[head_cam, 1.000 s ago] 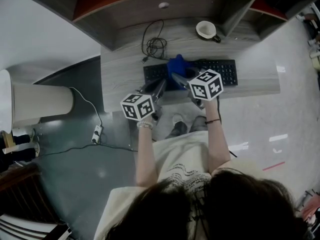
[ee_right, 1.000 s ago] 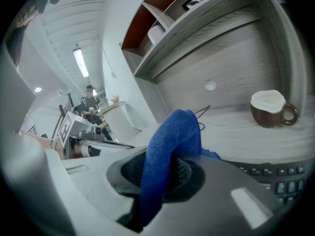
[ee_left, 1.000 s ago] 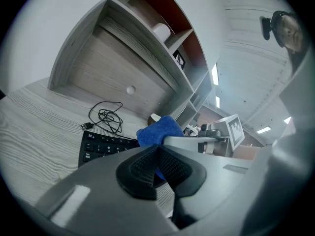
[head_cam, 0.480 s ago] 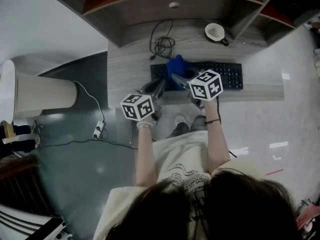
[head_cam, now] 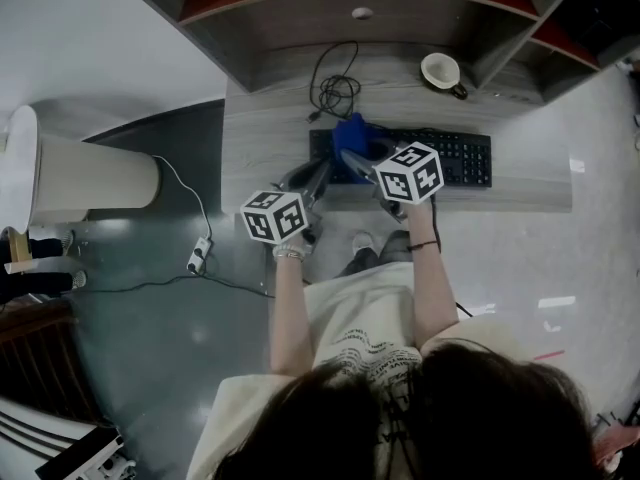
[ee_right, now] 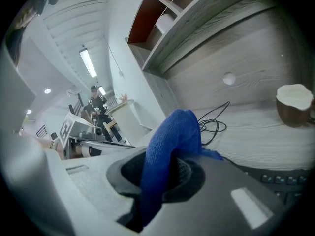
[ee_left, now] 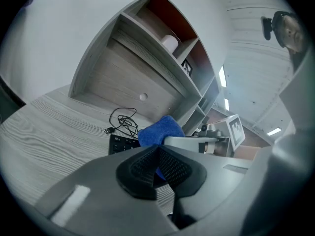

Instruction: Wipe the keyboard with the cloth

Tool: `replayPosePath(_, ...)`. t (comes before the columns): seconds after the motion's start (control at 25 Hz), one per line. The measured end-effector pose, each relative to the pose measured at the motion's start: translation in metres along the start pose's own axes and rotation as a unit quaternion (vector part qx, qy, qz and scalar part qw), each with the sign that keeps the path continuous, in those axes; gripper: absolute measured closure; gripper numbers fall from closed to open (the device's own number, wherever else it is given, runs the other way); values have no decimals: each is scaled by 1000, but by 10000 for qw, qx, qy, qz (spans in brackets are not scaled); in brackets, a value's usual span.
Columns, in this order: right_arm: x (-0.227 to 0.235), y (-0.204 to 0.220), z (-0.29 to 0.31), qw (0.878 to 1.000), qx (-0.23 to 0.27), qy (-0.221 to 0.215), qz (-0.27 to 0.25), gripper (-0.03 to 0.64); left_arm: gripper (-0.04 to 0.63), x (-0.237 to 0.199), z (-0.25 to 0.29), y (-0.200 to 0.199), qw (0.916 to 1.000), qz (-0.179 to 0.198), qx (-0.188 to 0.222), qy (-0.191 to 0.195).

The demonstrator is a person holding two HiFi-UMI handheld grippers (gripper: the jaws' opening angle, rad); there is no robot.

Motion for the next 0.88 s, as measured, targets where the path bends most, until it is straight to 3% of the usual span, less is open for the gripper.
replayPosePath(0.88,-20,3,26,9998,18,-202,17,557,591,-17,-40,11,9987,-128,168,-458)
Point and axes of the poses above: the fingertips, and each gripper's own axes: z forward along the fingers, x to its right, y out of its underside, the point moved 9 cm from there along -z, backward along the fingers, and after that the axes turned 1 degree about -x, right-handed, at the moved point
